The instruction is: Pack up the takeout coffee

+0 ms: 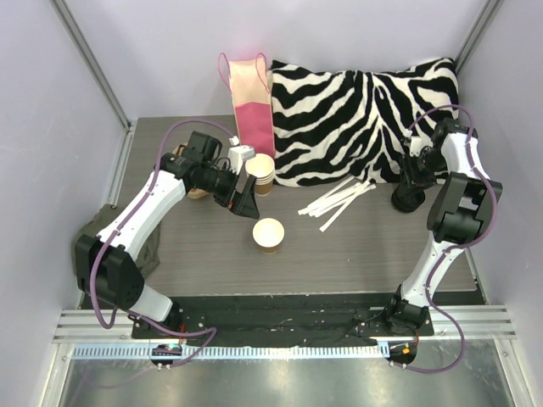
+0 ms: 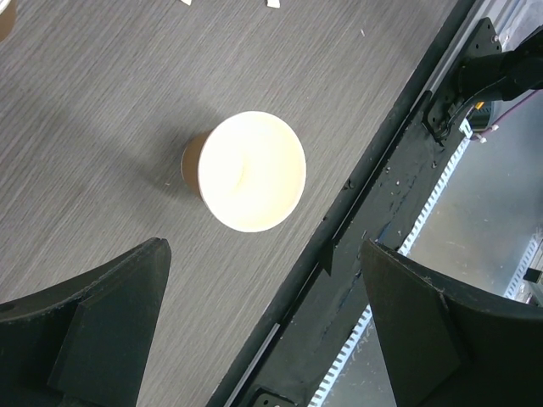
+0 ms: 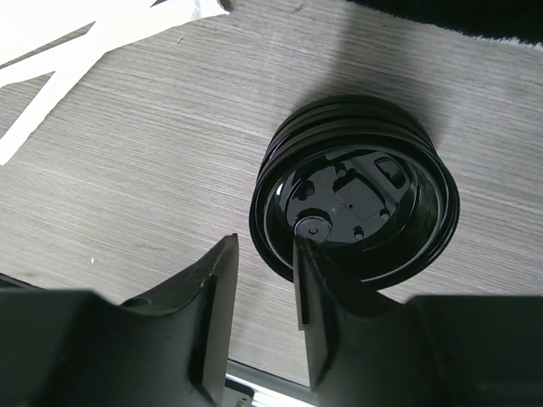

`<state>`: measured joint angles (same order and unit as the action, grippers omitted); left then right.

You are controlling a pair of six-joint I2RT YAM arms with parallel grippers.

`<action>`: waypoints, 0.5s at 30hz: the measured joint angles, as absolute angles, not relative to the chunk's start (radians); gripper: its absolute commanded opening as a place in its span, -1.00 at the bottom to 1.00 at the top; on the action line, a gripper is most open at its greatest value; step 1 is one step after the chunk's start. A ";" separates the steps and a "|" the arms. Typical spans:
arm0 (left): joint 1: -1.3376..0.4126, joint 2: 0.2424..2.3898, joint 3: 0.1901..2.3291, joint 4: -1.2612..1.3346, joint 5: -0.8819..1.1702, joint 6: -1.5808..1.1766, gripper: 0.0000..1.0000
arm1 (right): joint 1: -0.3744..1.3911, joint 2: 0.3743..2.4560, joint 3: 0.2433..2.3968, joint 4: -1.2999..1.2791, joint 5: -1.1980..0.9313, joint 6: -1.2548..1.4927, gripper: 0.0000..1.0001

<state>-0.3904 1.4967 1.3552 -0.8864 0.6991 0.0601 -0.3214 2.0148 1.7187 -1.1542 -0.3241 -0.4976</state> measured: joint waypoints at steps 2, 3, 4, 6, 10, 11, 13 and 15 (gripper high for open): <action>-0.390 1.497 1.355 -0.886 0.701 0.060 0.99 | -0.321 2.016 1.719 -1.153 -0.324 -0.497 -0.28; -0.390 1.497 1.355 -0.886 0.701 0.060 0.99 | -0.321 2.017 1.719 -1.153 -0.324 -0.497 -0.28; -0.390 1.497 1.355 -0.886 0.701 0.060 0.99 | -0.321 2.018 1.719 -1.152 -0.324 -0.496 -0.28; -0.390 1.499 1.355 -0.884 0.701 0.060 0.99 | -0.321 2.021 1.719 -1.152 -0.324 -0.495 -0.27; -0.390 1.508 1.355 -0.882 0.701 0.060 1.00 | -0.321 2.031 1.719 -1.152 -0.324 -0.494 -0.24; -0.390 1.510 1.355 -0.881 0.701 0.060 0.99 | -0.321 2.033 1.719 -1.152 -0.324 -0.493 -0.22; -0.390 1.510 1.355 -0.880 0.701 0.060 0.99 | -0.321 2.037 1.719 -1.152 -0.326 -0.492 -0.21; -0.390 1.510 1.355 -0.880 0.701 0.060 0.99 | -0.321 2.042 1.719 -1.152 -0.327 -0.489 -0.29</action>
<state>-0.3904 1.5101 1.3552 -0.8799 0.7010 0.0601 -0.3214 2.0422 1.7187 -1.1519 -0.3275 -0.4892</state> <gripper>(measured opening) 0.996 0.393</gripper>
